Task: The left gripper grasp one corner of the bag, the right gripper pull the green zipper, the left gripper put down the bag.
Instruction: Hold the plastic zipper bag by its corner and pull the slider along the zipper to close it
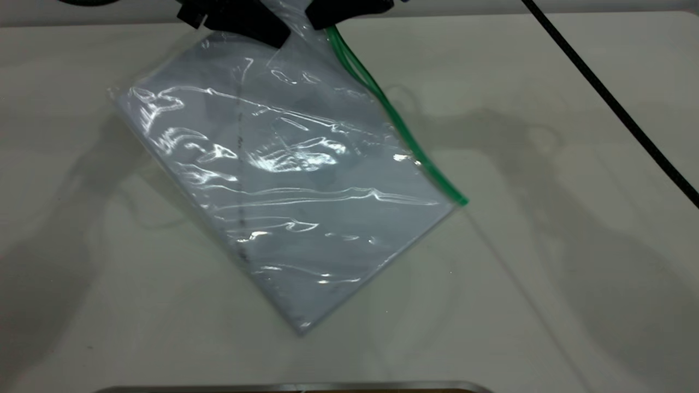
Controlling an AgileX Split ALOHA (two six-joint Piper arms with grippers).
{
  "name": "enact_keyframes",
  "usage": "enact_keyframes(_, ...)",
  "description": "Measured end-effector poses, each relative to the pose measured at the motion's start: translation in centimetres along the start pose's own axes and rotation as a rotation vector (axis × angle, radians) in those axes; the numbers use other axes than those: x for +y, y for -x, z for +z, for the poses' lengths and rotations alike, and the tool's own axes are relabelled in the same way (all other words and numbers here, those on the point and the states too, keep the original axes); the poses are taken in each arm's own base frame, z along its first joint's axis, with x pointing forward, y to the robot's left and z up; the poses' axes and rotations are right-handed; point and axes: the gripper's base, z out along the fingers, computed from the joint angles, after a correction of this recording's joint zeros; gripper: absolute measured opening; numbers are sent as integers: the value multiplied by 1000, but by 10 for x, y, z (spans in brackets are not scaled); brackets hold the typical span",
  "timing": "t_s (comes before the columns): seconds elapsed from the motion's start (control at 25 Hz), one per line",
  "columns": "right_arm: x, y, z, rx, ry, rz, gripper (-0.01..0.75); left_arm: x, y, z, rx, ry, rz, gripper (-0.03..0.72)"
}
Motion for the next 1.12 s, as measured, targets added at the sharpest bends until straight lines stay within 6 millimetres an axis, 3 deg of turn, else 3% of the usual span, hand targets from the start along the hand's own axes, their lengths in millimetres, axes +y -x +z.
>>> enact_keyframes(0.64, -14, -10, 0, -61, 12, 85, 31, 8, -3, -17, -192, 58, -3, 51)
enact_keyframes(1.12, -22, -24, 14, -82, 22, 147, 39, 13, -14, -26, -259, 88, -33, 51)
